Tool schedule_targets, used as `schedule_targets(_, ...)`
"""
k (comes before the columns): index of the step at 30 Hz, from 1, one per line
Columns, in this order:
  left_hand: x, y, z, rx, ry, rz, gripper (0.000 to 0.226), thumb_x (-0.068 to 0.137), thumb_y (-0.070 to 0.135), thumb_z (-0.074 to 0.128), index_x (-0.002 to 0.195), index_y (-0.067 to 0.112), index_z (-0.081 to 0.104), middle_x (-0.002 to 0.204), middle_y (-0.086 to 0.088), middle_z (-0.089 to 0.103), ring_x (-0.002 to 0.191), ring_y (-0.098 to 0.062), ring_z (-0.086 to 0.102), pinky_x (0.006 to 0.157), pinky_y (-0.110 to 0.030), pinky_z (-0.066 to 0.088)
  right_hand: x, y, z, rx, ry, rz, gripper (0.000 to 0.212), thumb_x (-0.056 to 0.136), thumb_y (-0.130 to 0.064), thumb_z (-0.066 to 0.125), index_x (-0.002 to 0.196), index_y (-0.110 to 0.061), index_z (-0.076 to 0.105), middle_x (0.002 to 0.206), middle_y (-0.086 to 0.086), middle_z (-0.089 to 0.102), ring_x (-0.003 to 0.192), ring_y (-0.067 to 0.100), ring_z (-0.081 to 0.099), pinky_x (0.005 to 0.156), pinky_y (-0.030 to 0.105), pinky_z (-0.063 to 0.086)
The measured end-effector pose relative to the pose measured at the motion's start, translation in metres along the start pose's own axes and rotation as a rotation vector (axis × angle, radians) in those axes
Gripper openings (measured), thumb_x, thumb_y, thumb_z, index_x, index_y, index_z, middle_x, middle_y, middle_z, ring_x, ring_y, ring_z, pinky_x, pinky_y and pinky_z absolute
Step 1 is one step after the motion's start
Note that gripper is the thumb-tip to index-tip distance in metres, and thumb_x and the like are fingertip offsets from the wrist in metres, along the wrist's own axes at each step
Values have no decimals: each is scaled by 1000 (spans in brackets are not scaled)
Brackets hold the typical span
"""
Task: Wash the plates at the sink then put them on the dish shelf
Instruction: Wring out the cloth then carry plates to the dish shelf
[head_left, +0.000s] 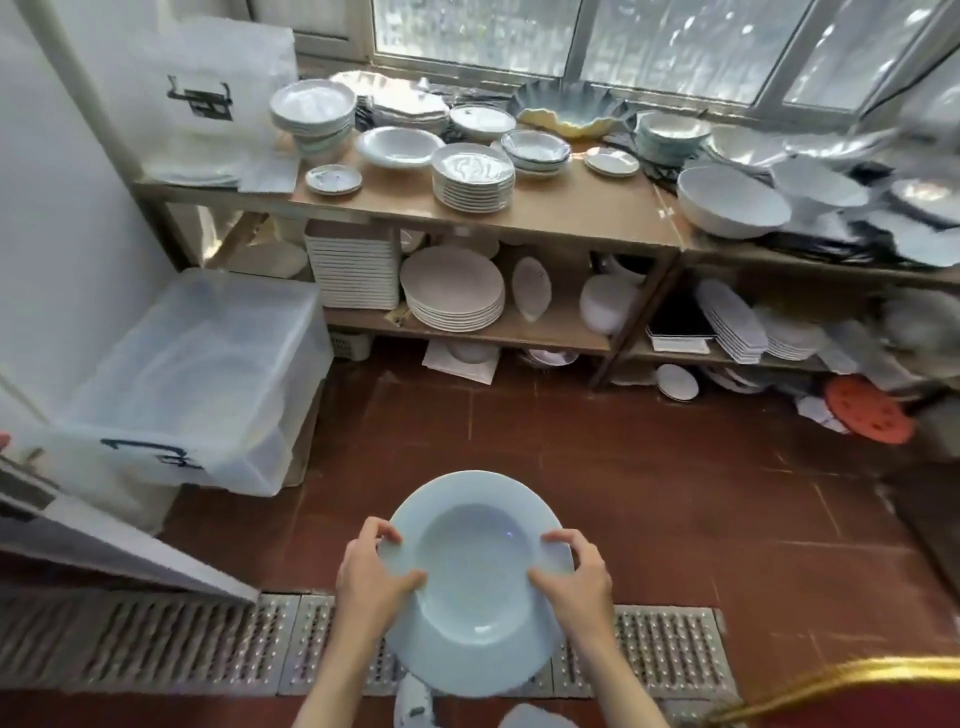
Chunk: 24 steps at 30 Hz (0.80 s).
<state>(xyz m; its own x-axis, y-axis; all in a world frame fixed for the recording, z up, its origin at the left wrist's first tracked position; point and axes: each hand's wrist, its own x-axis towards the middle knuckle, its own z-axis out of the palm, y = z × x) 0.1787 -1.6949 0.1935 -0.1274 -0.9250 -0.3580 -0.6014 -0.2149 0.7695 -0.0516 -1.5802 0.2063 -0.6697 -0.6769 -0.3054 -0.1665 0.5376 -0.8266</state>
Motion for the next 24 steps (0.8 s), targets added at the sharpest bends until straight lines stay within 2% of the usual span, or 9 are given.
schedule_targets(4,45,30,7,24,-74,27,51,64,16,91,92,34,53,108,1,61,96,-21,60,78,-36,48,32,-13,1,14,74,25,44,68,-7,82,97,-38,70,106,-9,64,100,6,61,81,28,47)
schedule_targets(8,83,58,23,55,-114,77,48,65,19,90,93,32,53,105,4,61,93,-16,60,77,-37,50,68,-23,-4,21,139,57,45,68,-5,81,97,-38,69,105,-10,64,97,-1,60,75,9,42)
schedule_targets(10,103,74,33,69,-136,93,48,66,19,90,93,31,53,104,4,60,91,-11,59,72,-35,46,89,-25,-8,24,164,73,46,67,-4,81,96,-38,69,104,-10,64,96,-1,60,74,7,41)
schedule_targets(16,166,123,71,110,-162,116,48,65,17,90,92,30,53,102,1,61,88,-6,56,70,-33,42,171,-32,-22,51,191,96,48,65,-1,81,97,-36,70,103,-8,65,96,6,63,81,24,46)
schedule_targets(24,255,216,141,135,-127,80,48,68,20,91,94,32,53,105,4,61,95,-19,60,78,-41,52,319,-56,-71,29,132,58,47,65,-6,82,97,-38,68,105,-9,63,95,9,61,84,27,46)
